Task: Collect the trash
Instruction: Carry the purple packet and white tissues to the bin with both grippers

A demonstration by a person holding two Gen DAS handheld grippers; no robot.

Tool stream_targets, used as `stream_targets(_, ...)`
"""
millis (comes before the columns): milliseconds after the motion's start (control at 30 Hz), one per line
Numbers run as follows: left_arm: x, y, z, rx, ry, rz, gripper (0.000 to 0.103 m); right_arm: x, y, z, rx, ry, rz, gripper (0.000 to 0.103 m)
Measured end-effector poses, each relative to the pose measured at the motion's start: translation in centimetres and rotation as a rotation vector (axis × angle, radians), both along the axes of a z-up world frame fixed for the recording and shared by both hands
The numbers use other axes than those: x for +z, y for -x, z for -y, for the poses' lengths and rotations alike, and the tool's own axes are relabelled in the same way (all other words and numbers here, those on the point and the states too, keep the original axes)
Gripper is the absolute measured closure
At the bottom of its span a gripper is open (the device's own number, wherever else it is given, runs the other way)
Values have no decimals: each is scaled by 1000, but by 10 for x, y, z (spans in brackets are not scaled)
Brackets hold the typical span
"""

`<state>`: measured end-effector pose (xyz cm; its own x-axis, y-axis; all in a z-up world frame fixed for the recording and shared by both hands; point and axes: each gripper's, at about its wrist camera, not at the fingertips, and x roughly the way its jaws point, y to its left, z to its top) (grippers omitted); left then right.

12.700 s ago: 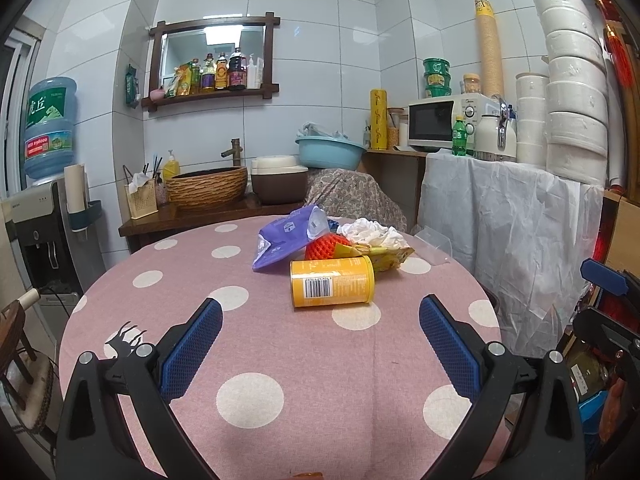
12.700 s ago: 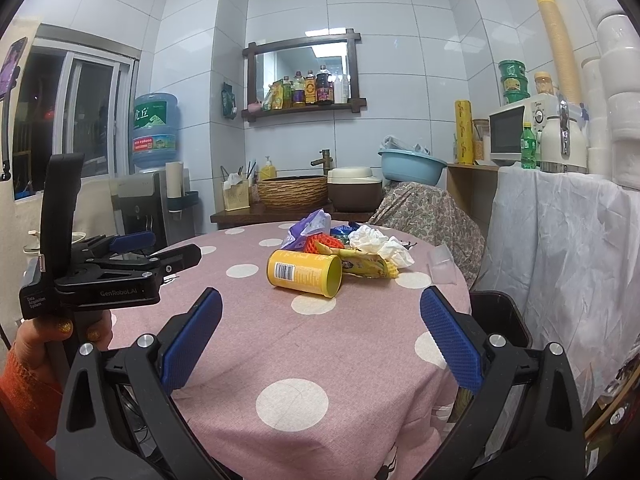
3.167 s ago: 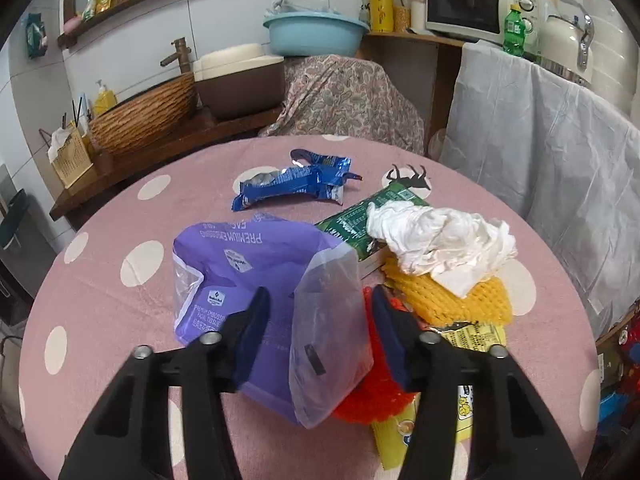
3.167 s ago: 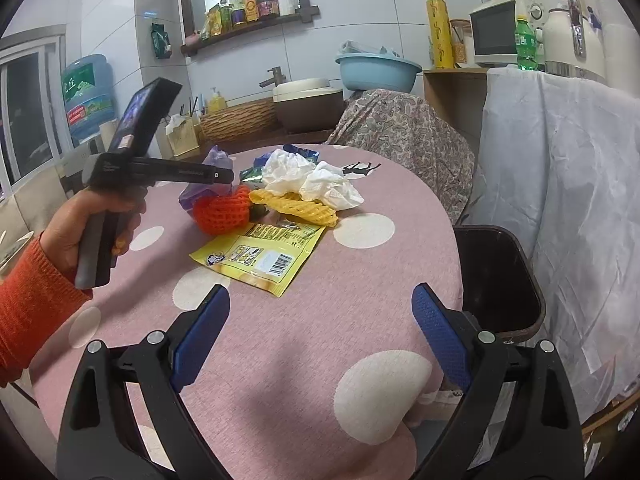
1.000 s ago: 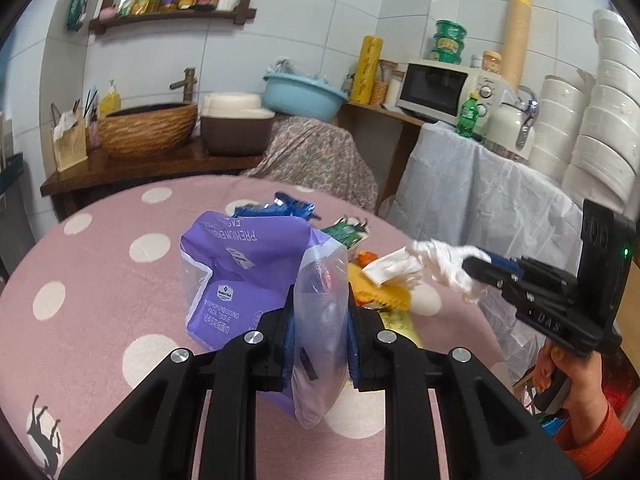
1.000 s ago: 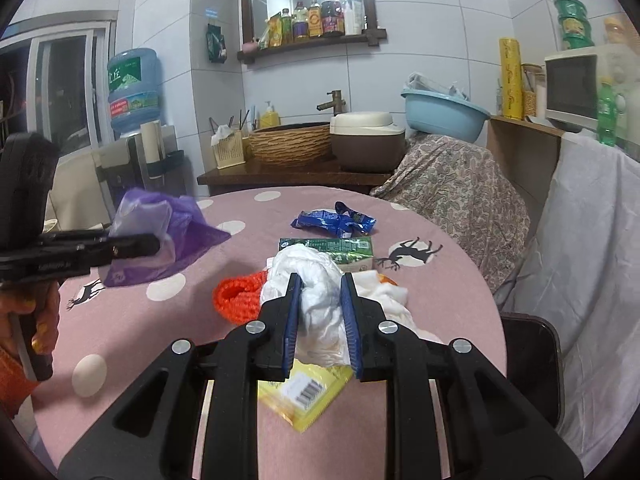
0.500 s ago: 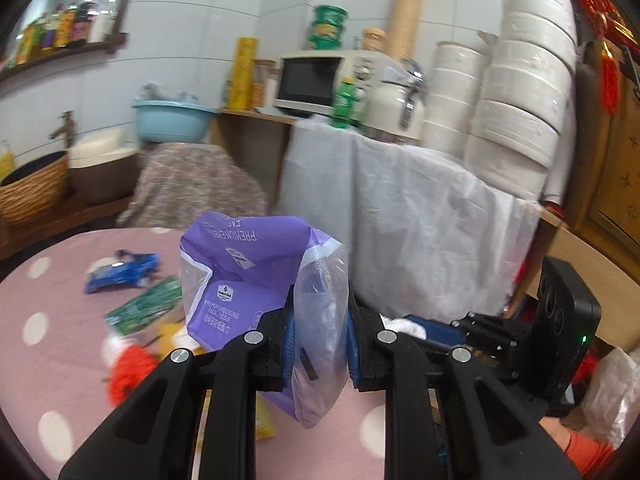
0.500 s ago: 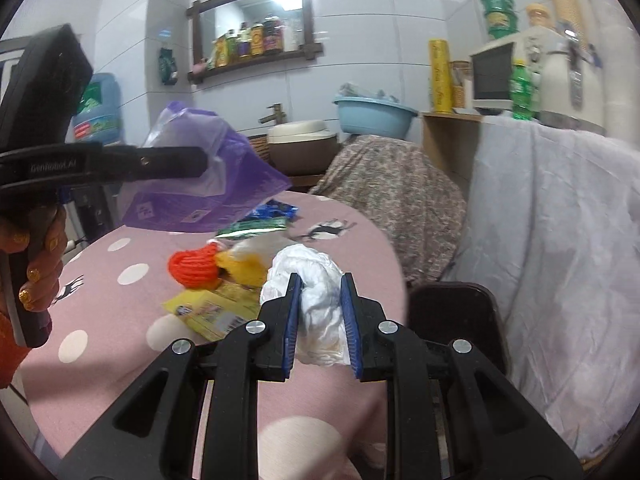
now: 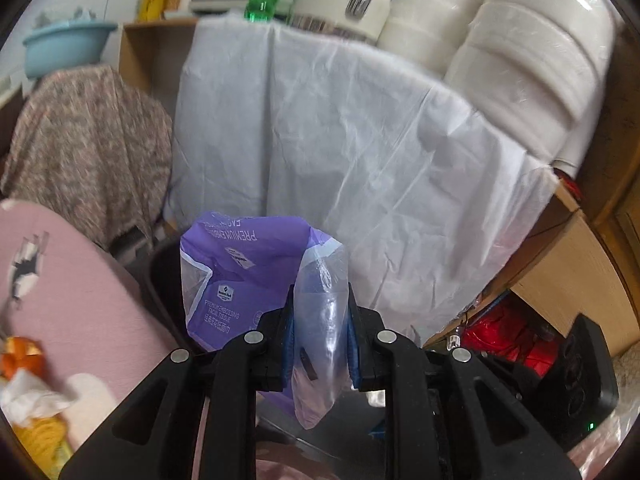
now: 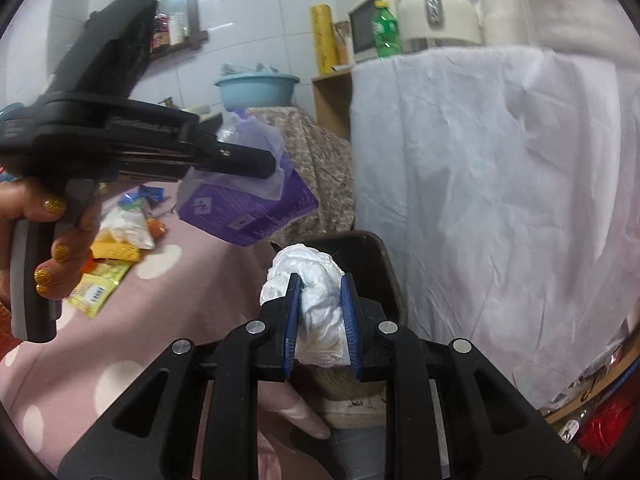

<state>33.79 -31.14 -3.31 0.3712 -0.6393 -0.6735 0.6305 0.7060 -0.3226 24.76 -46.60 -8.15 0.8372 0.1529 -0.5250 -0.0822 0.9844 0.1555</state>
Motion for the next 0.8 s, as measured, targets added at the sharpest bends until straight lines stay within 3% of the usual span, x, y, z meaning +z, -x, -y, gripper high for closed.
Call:
stream_targets(300,-71,-64,51,9,-65,-190,82,-45,-19,23,-32,-10,-90,82)
stream_targets(567,-106,-88,72,19,-135,-267,81,-71,-35,24,-37,3,-136,82)
stream_targets(633,-111,-92,78,26,-178,-272,73,-75,-37,25,-38,-1,-142,82)
stream_targets(700,-114,-95,83,31,-211,-270,56,-77,-38,26,-39,-4,-147,82)
stream_targets(733,-113,-95,84,40,-225,-255,43,-78,-39,26,-40,-6,-149,82)
stream_targets(800,-108,-94,84,48,-222,-226,36,-79,-40,27,-41,-10,-151,82)
